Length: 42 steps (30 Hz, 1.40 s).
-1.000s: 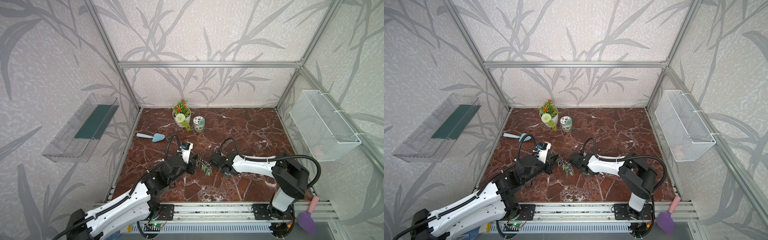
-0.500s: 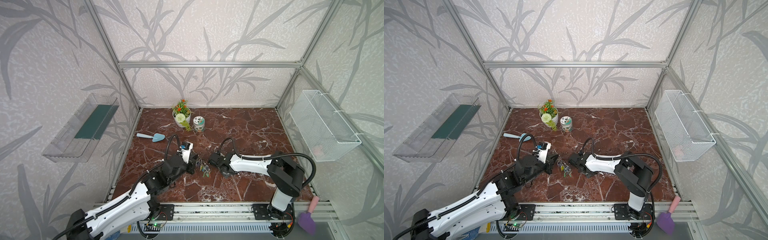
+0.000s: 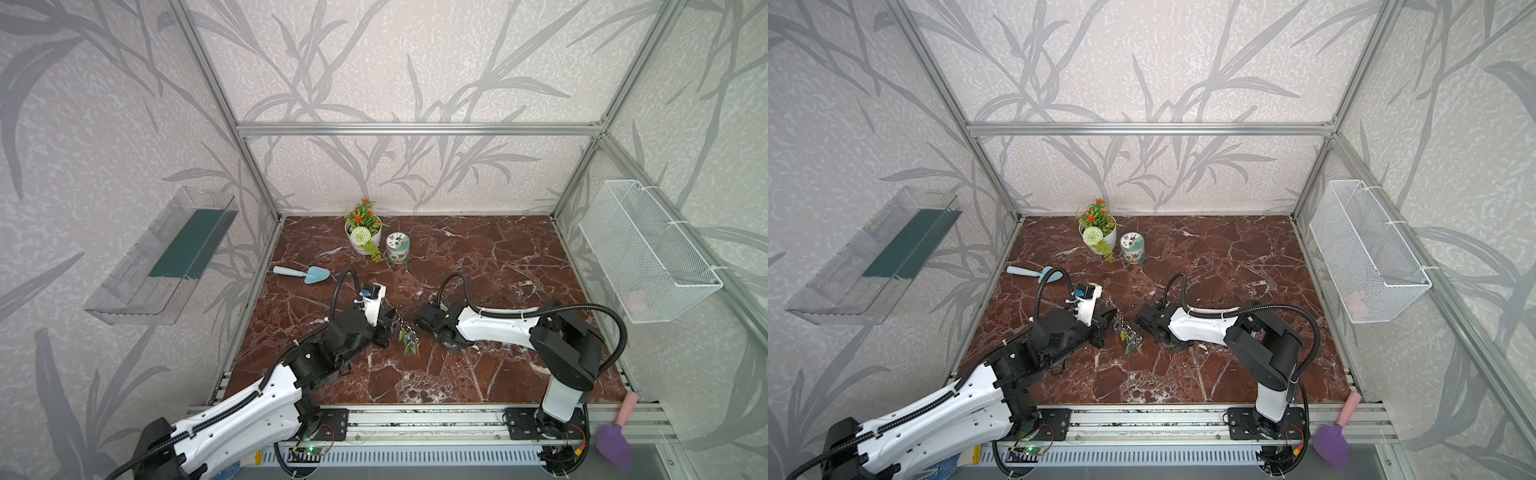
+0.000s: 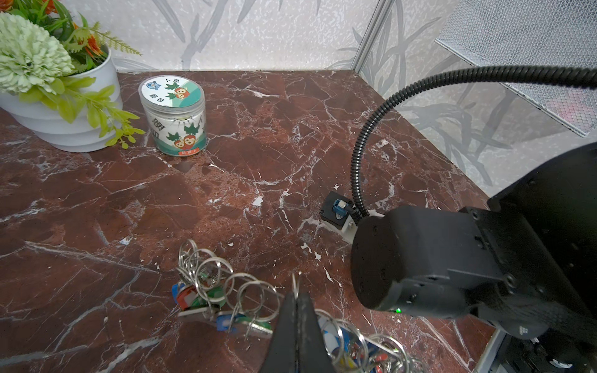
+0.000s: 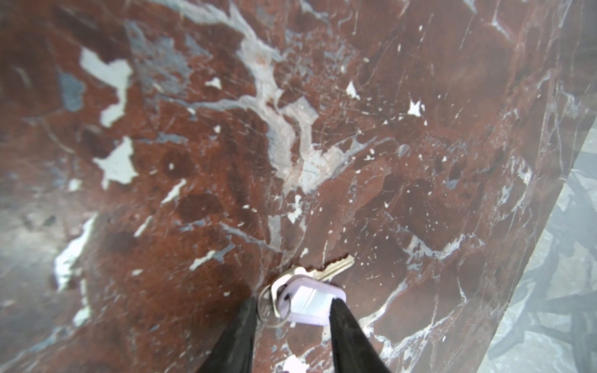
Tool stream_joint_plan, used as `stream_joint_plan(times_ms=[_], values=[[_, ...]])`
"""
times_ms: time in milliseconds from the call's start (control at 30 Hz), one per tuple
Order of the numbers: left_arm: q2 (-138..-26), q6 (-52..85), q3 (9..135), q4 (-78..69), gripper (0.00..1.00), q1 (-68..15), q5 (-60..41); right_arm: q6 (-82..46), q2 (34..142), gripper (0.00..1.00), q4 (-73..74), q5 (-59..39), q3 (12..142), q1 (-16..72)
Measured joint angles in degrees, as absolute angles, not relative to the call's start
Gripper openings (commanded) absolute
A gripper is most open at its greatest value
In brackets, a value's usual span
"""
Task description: Put the keys on the keyring
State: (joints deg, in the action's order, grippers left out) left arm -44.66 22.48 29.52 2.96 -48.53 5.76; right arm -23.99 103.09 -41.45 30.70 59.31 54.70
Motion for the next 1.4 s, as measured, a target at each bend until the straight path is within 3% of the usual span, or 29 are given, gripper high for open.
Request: stream_joint_plan(times_ms=[467,833,1167,1400], values=[[-45.54,22.5,29.52,2.7,0.0,-47.97,4.8,-23.68,103.09,0.4,-40.58,32.08,59.31,51.66],[-45.84,22.5,29.52,2.42,0.0,-47.55,4.49,-21.04,103.15,0.29,-39.09,31.4,60.95,50.85],[-45.84,22.52,29.52,2.13,0.0,-47.48,4.4,-20.12,103.85,0.3,-38.96,30.46,61.34,50.17],[-45.84,22.63,29.52,2.13,0.0,-47.44,4.36,-24.34,95.59,0.31,-37.58,20.62,58.11,46.24]])
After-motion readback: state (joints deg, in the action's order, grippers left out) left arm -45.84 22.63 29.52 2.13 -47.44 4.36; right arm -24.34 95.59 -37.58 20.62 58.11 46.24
